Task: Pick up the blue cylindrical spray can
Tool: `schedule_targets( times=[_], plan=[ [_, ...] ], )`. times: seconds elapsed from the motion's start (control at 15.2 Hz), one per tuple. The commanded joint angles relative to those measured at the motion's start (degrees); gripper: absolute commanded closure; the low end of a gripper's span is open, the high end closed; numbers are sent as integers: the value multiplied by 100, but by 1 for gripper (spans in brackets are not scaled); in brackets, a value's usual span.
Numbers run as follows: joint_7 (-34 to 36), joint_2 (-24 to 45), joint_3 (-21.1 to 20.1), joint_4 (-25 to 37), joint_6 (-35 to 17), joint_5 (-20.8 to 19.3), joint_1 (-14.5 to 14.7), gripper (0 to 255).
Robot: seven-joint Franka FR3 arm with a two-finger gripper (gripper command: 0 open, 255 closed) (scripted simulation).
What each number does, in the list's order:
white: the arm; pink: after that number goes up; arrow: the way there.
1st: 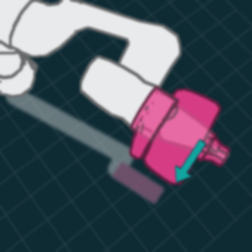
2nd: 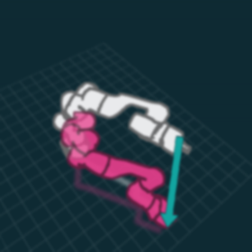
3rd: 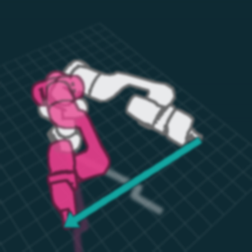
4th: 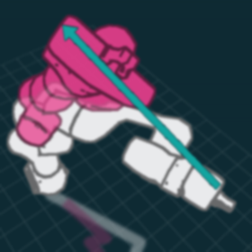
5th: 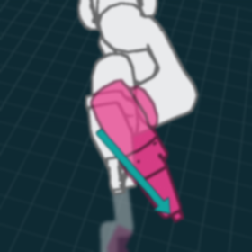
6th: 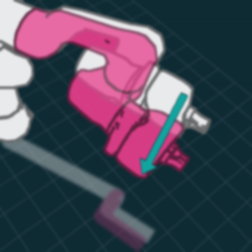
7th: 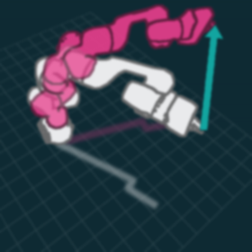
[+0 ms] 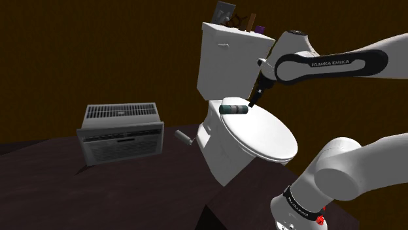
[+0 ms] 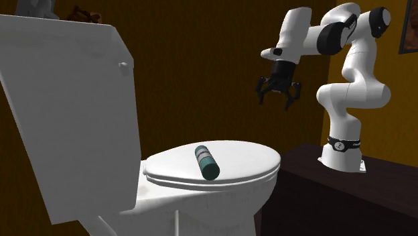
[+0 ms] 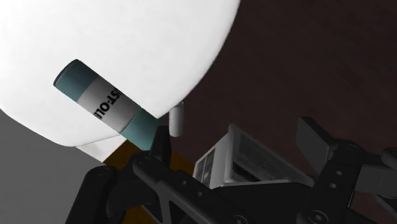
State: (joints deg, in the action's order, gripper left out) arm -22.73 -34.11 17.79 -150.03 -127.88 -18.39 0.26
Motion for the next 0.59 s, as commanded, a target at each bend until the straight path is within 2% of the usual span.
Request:
schedule_targets(
  times=[0.0,0.26,0.53],
  plan=[
    [-333,362,240,-61,-569,-168,6,0],
    [-1013,1214,720,29,-1603,-329,101,0],
    [-1873,2205,1231,289,-2603,-123,343,0]
  ],
)
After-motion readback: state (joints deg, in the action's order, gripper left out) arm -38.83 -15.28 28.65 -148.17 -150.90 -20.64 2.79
